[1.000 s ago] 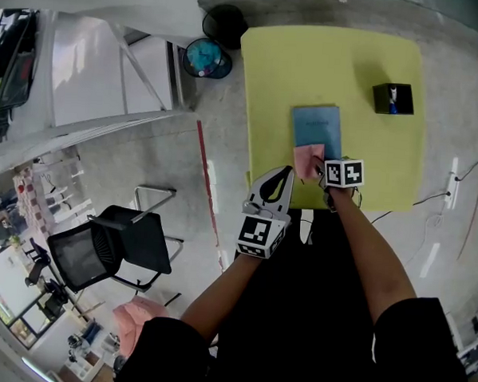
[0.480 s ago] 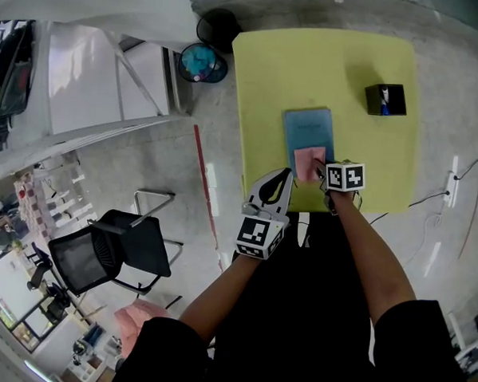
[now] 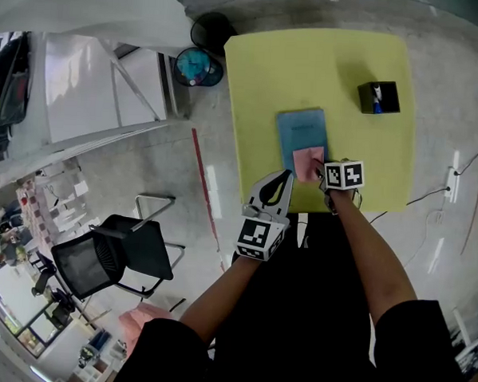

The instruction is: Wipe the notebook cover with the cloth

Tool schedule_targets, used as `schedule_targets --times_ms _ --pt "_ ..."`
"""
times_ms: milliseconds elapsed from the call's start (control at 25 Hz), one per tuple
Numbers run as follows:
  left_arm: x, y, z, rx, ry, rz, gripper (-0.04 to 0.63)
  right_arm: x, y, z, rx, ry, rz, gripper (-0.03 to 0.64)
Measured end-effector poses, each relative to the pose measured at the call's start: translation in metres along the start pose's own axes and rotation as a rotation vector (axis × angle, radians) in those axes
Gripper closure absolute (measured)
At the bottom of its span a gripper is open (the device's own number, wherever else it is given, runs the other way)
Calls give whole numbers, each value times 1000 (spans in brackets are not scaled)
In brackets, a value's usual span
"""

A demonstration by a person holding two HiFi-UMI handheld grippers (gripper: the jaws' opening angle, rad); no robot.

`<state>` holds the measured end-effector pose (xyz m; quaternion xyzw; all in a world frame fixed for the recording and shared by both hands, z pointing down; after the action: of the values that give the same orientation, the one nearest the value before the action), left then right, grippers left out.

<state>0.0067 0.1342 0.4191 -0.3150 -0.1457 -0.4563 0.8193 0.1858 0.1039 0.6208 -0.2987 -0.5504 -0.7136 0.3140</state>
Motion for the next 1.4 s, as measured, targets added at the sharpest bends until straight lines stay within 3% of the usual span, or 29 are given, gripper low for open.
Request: schedule_targets --times_ms 640,840,1080,1400 --pt "-9 5 -5 -17 18 10 584 -19 17 3 -13 10 66 580" --pt "-22 3 -11 -26 45 19 584 -40 37 6 -21 28 192 580" --pt "-60 -5 -21 -28 106 43 584 -101 38 21 13 214 172 580" --pt "-92 -17 -25 22 137 95 584 -182 -73 29 -114 582 151 580"
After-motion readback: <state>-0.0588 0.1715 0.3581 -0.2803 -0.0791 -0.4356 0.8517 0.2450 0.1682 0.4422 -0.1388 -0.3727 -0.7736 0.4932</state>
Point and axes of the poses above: the fingertips, and each gripper's own axes: x forward along the fingers, y to its right, z out of its underside, the point moved 9 cm from there along -x, backward along the fingers, and after that the axes turned 5 degrees about -x, right-handed, at the moved point
